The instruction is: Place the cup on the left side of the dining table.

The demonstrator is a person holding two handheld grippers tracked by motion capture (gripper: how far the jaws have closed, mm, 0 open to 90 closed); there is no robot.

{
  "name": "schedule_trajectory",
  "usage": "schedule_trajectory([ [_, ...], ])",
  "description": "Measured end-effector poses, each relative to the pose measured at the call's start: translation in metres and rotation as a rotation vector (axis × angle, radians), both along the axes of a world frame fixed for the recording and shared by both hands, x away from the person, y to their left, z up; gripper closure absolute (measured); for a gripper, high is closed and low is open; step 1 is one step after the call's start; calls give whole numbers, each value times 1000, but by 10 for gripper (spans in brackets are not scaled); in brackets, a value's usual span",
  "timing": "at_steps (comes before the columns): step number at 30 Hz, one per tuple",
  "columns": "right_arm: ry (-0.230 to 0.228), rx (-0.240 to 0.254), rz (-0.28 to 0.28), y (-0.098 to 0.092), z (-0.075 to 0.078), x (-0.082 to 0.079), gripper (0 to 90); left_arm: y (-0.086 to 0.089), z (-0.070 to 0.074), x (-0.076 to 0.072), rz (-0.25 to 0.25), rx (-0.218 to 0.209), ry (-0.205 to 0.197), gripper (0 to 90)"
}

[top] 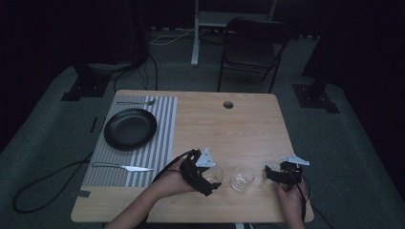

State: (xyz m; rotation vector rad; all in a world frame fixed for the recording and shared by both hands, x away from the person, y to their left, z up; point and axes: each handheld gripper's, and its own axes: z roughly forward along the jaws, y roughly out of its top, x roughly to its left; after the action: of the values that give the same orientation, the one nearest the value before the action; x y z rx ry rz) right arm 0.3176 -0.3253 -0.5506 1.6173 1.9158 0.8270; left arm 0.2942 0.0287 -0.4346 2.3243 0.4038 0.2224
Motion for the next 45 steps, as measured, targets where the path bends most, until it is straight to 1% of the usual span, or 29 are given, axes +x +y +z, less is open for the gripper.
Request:
schedule_trajectory([
  [3, 1, 0, 0, 0, 0, 0, 117, -8, -1, 1, -10, 4, 8, 56],
  [4, 1, 0, 0, 0, 0, 0, 117, -8, -1, 1, -10, 4, 8, 56],
  [5, 1, 0, 0, 0, 0, 0, 117, -14, -1, 2, -19, 13, 5, 57],
  [6, 0, 0, 0, 0, 0, 0, 117, -16, -1, 2, -28, 14, 8, 56],
  [7, 1, 1, -1, 0, 0, 0, 117, -18, -1, 2, -27, 18, 3, 56],
  [9, 1, 0, -1, 0, 0, 0, 117, -22, -2, 3, -35, 21, 11, 56],
  [10, 0, 0, 0, 0, 0, 0, 117, -24, -2, 4, -33, 26, 4, 56],
  [12, 0, 0, 0, 0, 0, 0, 117, -27, -3, 5, -46, 27, 15, 56],
  [13, 0, 0, 0, 0, 0, 0, 117, -30, -3, 6, -43, 28, 10, 56],
  [14, 0, 0, 0, 0, 0, 0, 117, -32, -3, 7, -52, 32, 15, 56],
  [16, 0, 0, 0, 0, 0, 0, 117, -37, -3, 7, -50, 29, 17, 56],
  [17, 0, 0, -1, 0, 0, 0, 117, -39, -3, 7, -55, 35, 20, 56],
  [19, 0, 0, -1, 0, 0, 0, 117, -44, -4, 7, -53, 48, 11, 57],
  [20, 0, 1, -1, 0, 0, 0, 117, -46, -4, 7, -61, 55, 10, 57],
  [21, 1, 0, -1, 0, 0, 0, 117, -48, -4, 7, -57, 54, 9, 57],
  [27, 0, 0, 0, 0, 0, 0, 117, -61, -5, 8, -71, 72, 15, 57],
  [29, 0, 0, 0, 0, 0, 0, 117, -61, -5, 8, -71, 72, 15, 57],
  [30, 0, 0, 0, 0, 0, 0, 117, -67, -5, 8, -71, 97, 7, 57],
  [32, 1, 1, -1, 0, 0, 0, 117, -74, -7, 9, -72, 118, 13, 57],
  [34, 0, 0, 0, 0, 0, 0, 117, -74, -7, 9, -72, 118, 13, 56],
  [35, 0, 0, 0, 0, 0, 0, 117, -79, -9, 12, -70, 130, 13, 56],
  [39, 0, 1, -1, 0, 0, 0, 117, -86, -11, 15, -71, 150, 29, 57],
  [43, 0, 0, 0, 0, 0, 0, 117, -94, -13, 16, -73, 178, 27, 56],
  [45, 1, 1, -1, 0, 0, 0, 117, -98, -14, 17, -73, 187, 39, 56],
])
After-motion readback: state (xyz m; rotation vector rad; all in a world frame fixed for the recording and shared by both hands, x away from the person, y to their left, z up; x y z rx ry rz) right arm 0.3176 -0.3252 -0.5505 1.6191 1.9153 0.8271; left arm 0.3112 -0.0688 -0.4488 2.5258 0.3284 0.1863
